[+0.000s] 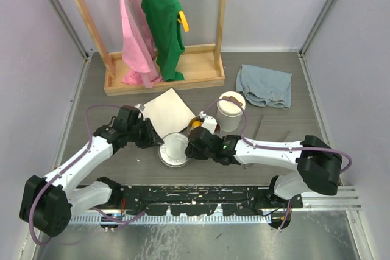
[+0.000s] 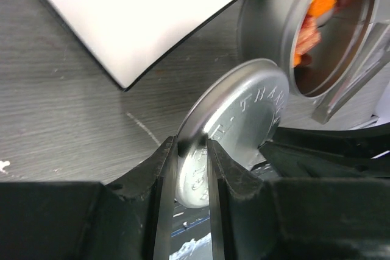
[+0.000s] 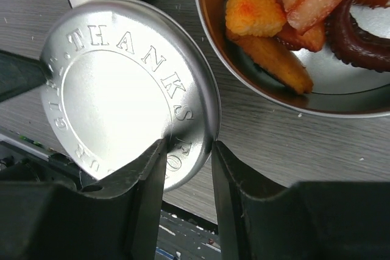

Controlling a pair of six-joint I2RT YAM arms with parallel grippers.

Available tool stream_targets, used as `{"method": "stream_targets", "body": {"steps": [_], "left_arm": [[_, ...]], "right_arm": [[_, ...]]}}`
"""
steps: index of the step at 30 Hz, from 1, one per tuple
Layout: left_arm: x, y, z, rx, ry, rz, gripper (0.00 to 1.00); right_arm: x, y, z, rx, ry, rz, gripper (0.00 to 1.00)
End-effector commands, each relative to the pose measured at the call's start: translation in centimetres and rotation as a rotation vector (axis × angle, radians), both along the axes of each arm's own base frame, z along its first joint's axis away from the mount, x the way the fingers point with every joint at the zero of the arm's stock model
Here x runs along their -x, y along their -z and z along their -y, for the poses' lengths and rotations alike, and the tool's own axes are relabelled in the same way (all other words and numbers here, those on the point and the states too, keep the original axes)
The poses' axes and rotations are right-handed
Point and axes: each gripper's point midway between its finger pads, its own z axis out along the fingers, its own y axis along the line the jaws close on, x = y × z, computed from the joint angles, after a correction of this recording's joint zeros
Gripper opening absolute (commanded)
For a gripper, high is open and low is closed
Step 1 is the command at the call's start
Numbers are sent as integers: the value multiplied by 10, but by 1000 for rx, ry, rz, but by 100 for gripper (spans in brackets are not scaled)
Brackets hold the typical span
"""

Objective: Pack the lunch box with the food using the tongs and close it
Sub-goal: Pick up the box lid from the center of the board, then close the box lid on the packing box.

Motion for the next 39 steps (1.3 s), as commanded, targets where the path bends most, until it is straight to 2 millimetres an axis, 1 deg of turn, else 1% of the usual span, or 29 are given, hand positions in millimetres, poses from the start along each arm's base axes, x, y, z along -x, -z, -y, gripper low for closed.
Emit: {"method": "stream_targets", "body": {"steps": [1,6,10,11,14,18,20,23,27,31,33,36,39], "left_arm": [[-13,-47,38,150,90,64,26],[-22,-56,46,155,102,81,25],[-30,-61,55,162,111,86,25],[-34,-65,59,168,115,94,25],[-45,-69,71,172,131,101,25],[-62,-65,94,175,164,84,24],[-72,-59,106,170,179,68,25],[-84,-51,123,168,204,47,24],[-99,-46,143,173,236,37,24],[-108,-35,152,159,243,18,24],[-111,-30,155,157,245,12,25],[-110,-24,158,148,259,6,27],[-109,-17,157,130,263,0,33]], "right_arm": [[-12,-69,-35,-238,16,102,41],[-19,-80,-25,-232,50,132,41],[-27,-84,-13,-228,90,145,42],[-29,-85,-9,-227,101,150,42],[-36,-86,1,-223,130,154,42],[-48,-85,15,-209,174,159,42],[-55,-81,24,-200,198,154,43],[-68,-71,43,-179,248,135,43],[-80,-61,65,-154,303,130,44],[-87,-41,84,-116,338,101,45],[-88,-36,87,-110,339,92,46],[-89,-30,90,-93,341,83,50],[-89,-26,95,-67,344,83,52]]}}
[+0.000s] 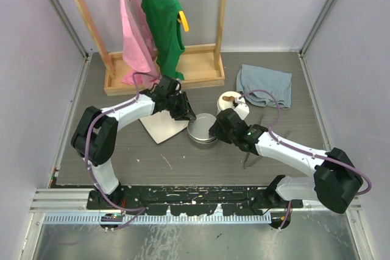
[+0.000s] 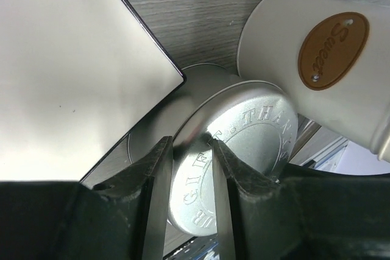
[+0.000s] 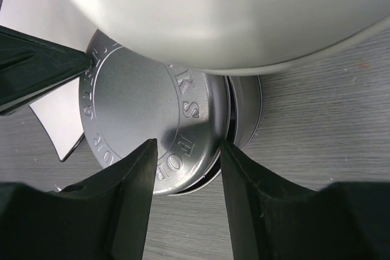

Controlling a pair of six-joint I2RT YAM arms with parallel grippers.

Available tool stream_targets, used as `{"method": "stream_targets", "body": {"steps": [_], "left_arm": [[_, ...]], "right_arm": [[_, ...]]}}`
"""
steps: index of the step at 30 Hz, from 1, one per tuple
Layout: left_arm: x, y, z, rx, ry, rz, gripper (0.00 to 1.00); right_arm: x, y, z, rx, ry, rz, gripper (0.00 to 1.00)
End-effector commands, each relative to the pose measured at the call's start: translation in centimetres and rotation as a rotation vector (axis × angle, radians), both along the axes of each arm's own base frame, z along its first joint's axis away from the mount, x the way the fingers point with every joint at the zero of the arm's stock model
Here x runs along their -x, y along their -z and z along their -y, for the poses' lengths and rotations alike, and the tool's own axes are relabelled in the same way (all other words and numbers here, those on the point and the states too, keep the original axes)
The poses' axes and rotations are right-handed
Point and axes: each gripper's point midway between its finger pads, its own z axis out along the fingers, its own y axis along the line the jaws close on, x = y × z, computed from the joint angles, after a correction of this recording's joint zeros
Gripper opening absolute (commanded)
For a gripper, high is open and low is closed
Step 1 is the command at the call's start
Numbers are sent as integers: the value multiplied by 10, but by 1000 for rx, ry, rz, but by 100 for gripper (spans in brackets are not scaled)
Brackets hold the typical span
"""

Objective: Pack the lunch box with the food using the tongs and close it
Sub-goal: Close the box lid on the packing box.

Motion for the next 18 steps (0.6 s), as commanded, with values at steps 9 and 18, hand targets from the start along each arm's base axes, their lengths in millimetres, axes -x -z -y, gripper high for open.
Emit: {"method": "stream_targets", "body": {"steps": [9,18], "left_arm": [[22,-13,28,81,144,-3,37],[23,-15,31,87,157,0,38]], "right_arm": [[-9,-15,-2,-9,-10,53,54],[-6,-15,17,53,27,49,63]]}}
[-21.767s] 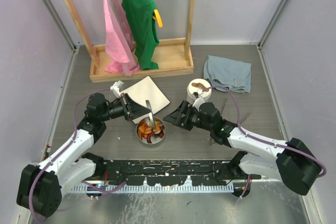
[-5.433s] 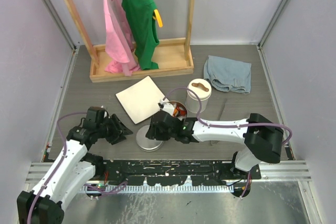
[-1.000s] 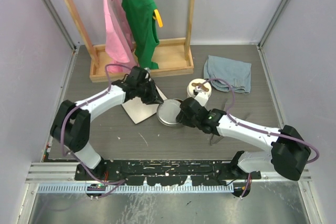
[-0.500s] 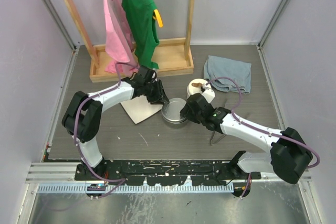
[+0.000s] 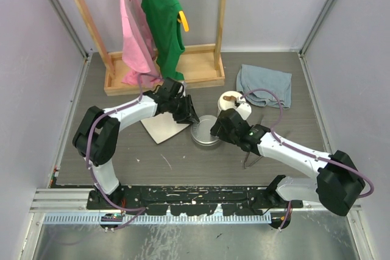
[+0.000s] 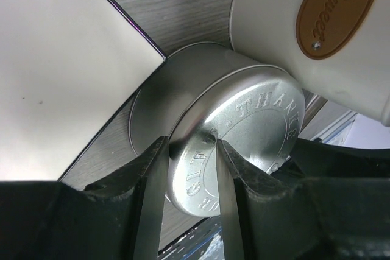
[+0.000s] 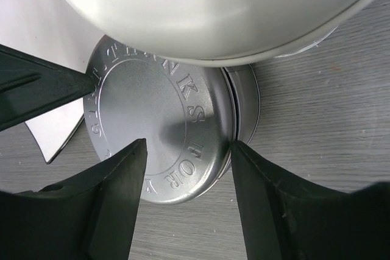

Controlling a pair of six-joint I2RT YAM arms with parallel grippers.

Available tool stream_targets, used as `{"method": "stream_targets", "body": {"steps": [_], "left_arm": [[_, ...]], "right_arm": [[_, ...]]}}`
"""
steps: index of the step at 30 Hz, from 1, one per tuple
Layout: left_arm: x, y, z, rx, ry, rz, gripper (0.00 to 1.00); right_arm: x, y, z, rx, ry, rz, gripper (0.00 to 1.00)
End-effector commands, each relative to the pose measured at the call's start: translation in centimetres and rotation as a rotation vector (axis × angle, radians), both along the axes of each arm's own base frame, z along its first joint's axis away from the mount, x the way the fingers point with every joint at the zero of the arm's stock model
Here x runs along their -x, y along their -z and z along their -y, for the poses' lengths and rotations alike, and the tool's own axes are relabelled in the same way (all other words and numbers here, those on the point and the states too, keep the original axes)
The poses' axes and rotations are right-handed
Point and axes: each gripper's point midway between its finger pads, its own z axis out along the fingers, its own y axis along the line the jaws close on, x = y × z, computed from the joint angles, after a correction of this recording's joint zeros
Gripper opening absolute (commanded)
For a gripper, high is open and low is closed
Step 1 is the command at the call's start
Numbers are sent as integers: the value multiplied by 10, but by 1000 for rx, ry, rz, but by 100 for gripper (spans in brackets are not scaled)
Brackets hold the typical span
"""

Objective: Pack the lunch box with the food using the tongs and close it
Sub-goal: Close the box lid on the packing box.

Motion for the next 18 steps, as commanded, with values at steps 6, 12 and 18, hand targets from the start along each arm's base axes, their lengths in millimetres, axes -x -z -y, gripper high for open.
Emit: {"method": "stream_targets", "body": {"steps": [6,12,18], "left_arm": [[6,-18,24,82,78,9,39],[5,-16,26,79,68,-6,40],[6,-16,27,91,61,-11,40]], "right_arm": [[-9,-21,10,20,32,61,65],[-13,-41,19,24,33,138,72],[-11,-16,39,24,78,58,75]]}}
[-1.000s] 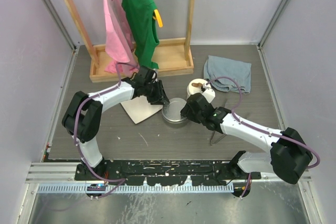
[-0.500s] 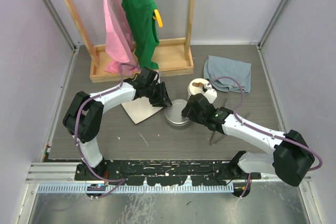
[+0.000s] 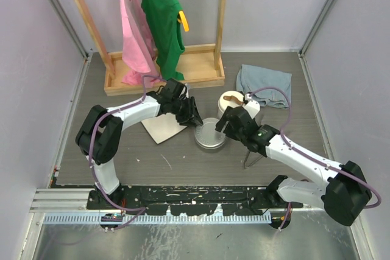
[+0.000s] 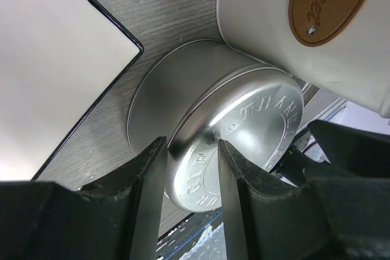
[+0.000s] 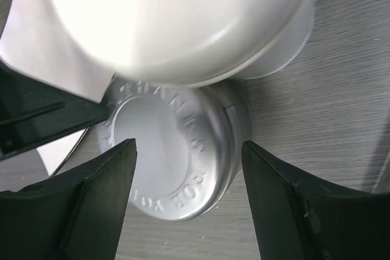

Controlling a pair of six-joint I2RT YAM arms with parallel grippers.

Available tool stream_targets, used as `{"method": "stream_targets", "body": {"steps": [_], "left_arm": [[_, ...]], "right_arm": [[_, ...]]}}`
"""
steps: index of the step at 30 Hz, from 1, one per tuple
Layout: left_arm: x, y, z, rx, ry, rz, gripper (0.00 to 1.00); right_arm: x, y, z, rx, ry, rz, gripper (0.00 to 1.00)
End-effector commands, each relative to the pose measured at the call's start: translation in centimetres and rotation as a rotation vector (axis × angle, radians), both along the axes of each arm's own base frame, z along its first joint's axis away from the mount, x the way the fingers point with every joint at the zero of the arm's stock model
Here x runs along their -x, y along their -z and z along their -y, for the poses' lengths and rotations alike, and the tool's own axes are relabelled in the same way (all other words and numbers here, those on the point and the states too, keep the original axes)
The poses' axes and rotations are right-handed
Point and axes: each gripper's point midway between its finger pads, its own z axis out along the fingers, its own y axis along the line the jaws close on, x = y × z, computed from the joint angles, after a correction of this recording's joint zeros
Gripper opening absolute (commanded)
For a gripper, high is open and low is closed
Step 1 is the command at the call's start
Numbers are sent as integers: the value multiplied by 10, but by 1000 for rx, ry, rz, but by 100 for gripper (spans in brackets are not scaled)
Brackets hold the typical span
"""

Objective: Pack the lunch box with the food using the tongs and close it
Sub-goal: Close the box lid on the packing box.

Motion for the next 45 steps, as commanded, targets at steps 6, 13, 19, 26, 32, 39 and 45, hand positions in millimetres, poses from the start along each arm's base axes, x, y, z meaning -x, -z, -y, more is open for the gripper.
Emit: {"method": "stream_targets", "body": {"steps": [6,13,19,26,32,39,45], "left_arm": [[-3,-22,17,81,37,31,41],[11,-21,22,114,92,-3,41],[30,-25,13,108,133,-22,40],[60,-28,-8,63,204,-65,40],[90,-15,-46,-94,275,-93,41],[89,-11,-52,-119,257,-77,42],[90,-11,-53,-111,220,-74,47]], "right_arm": [[12,32,-9,-156,-102,-62,74],[22,48,-24,-254,-167,-93,56],[48,44,-50,-431,-315,-105,45],[88,34,-90,-476,-508,-139,43],[94,31,-86,-431,-450,-112,58],[76,37,-62,-428,-345,-111,66],[100,44,-71,-513,-446,-161,65]]}}
